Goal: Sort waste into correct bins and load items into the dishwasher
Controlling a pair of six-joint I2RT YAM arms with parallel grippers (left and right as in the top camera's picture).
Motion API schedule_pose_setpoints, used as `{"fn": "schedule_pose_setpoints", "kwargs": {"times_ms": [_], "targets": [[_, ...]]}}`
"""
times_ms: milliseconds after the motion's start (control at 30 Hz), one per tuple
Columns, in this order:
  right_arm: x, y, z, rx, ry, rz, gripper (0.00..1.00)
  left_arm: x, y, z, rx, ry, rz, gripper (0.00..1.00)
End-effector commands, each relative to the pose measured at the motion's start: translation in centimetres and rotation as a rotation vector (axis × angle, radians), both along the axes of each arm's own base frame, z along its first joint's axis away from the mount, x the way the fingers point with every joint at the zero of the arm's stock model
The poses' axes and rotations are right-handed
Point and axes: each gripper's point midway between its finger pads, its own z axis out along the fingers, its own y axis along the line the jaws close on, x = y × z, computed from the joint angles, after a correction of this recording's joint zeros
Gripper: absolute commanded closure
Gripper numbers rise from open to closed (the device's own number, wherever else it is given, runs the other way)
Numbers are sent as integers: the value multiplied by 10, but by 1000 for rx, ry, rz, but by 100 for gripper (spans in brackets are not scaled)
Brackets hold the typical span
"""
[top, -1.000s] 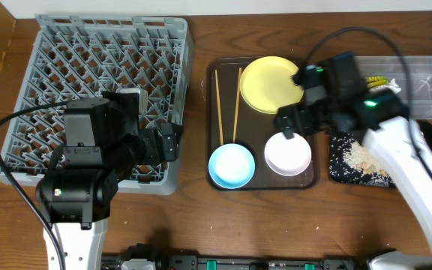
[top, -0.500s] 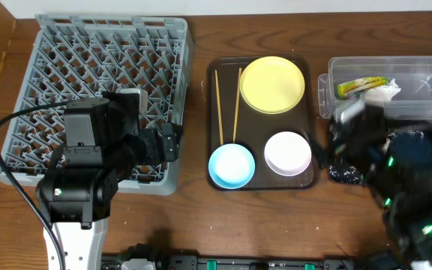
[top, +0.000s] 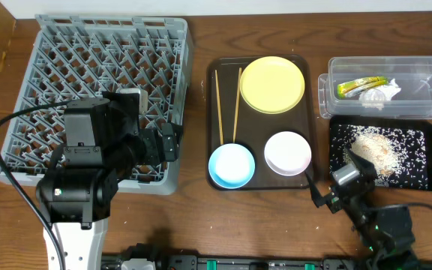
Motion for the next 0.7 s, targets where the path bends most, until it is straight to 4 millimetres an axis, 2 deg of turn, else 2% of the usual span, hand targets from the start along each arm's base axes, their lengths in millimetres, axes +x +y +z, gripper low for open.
{"fn": "schedule_pose_setpoints", "kwargs": {"times_ms": [0, 133, 667], "targets": [[-4, -3, -1, 3, -43, -8, 1, 0, -1, 4, 2, -14, -11, 2], [-5, -7, 15, 32, -106, -21, 1, 0, -1, 4, 2, -13, -11, 2], [-5, -7, 13, 29, -97, -21, 1, 0, -1, 4, 2, -13, -11, 2]]}}
